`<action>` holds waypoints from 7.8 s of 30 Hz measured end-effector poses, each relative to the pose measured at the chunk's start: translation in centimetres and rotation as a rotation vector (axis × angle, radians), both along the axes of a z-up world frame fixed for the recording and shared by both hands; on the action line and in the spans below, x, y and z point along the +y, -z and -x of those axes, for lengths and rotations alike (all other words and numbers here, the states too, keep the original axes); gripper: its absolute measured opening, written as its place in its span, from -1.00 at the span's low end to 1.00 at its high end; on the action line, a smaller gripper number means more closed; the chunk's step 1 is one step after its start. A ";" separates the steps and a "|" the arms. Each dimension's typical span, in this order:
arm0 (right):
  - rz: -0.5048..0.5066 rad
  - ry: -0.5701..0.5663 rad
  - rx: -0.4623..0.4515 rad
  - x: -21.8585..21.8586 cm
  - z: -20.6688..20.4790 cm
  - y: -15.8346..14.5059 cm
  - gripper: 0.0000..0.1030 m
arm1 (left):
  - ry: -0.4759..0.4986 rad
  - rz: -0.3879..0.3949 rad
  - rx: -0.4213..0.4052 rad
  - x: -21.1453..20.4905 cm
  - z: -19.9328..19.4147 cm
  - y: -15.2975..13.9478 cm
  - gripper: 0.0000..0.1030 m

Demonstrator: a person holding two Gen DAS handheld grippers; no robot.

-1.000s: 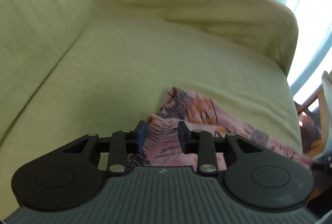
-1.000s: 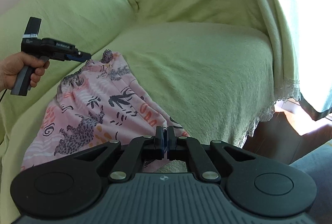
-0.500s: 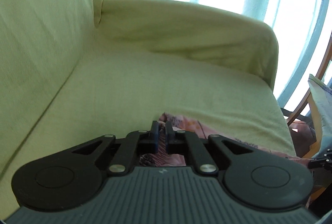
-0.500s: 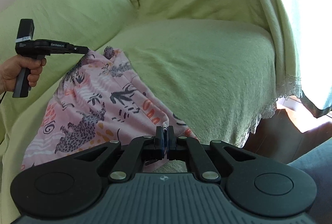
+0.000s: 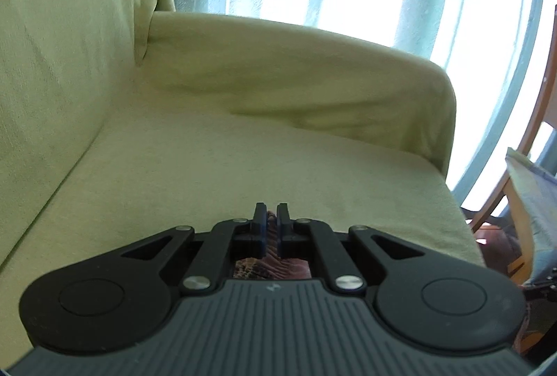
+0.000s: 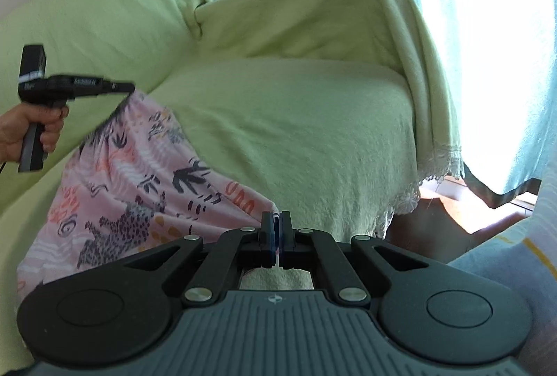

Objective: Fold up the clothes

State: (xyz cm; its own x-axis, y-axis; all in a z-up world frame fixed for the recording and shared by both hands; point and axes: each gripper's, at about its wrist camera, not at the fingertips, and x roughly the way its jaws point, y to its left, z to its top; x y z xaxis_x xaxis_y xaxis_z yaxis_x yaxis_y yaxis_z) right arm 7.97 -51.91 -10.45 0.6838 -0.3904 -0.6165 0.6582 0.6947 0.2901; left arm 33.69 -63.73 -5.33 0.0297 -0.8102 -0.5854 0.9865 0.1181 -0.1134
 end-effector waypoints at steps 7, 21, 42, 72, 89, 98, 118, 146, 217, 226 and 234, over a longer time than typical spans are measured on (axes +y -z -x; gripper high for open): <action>-0.038 -0.032 0.071 0.2 -0.8 1.2 -0.97 | -0.051 -0.043 -0.014 -1.1 0.2 1.6 -0.91; 0.087 -0.004 -0.028 2.0 -0.1 -0.5 -0.71 | -0.263 0.002 -0.003 13.1 4.9 -4.5 -0.16; 0.372 -0.927 0.294 22.7 -8.0 -4.7 -0.39 | -0.445 -0.043 -0.023 35.6 23.8 -2.0 0.18; -0.097 -0.694 -0.037 14.3 -5.3 -7.2 -0.92 | -0.405 -0.061 -0.143 23.5 27.7 1.6 0.53; 0.067 -0.839 0.111 17.2 -6.5 -5.4 -0.83 | -0.592 -0.080 -0.076 30.0 25.0 1.2 0.11; 0.153 -0.908 0.181 19.2 -7.0 -5.4 -0.35 | -0.596 -0.085 -0.106 33.1 24.9 1.2 0.19; 0.529 -1.063 0.393 24.8 -9.3 -2.8 -0.94 | 0.207 -0.141 -0.950 30.6 33.3 3.1 0.43; 0.678 -0.784 0.248 19.0 -7.7 -0.8 -0.61 | 0.159 -0.018 -0.608 25.7 29.2 -2.9 -0.90; -0.498 -0.301 -0.303 -5.5 -9.7 8.4 -0.26 | -0.415 0.006 0.255 29.6 6.2 2.7 -0.93; -0.359 -0.311 -0.304 -5.1 -9.9 6.6 -0.93 | -0.407 0.096 0.198 31.3 8.2 0.0 -0.97; -0.212 -0.353 -0.465 -5.6 -10.2 2.6 -0.94 | -0.460 0.152 0.287 30.5 3.2 -1.5 -0.96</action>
State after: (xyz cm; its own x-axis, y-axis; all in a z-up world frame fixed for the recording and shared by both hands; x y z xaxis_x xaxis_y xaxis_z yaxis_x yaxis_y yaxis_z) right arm 18.21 -57.49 -13.02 0.9651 0.0069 -0.2619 0.1702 0.7434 0.6468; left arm 30.45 -33.24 -3.82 0.2564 -0.8274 -0.4996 0.7646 0.4898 -0.4188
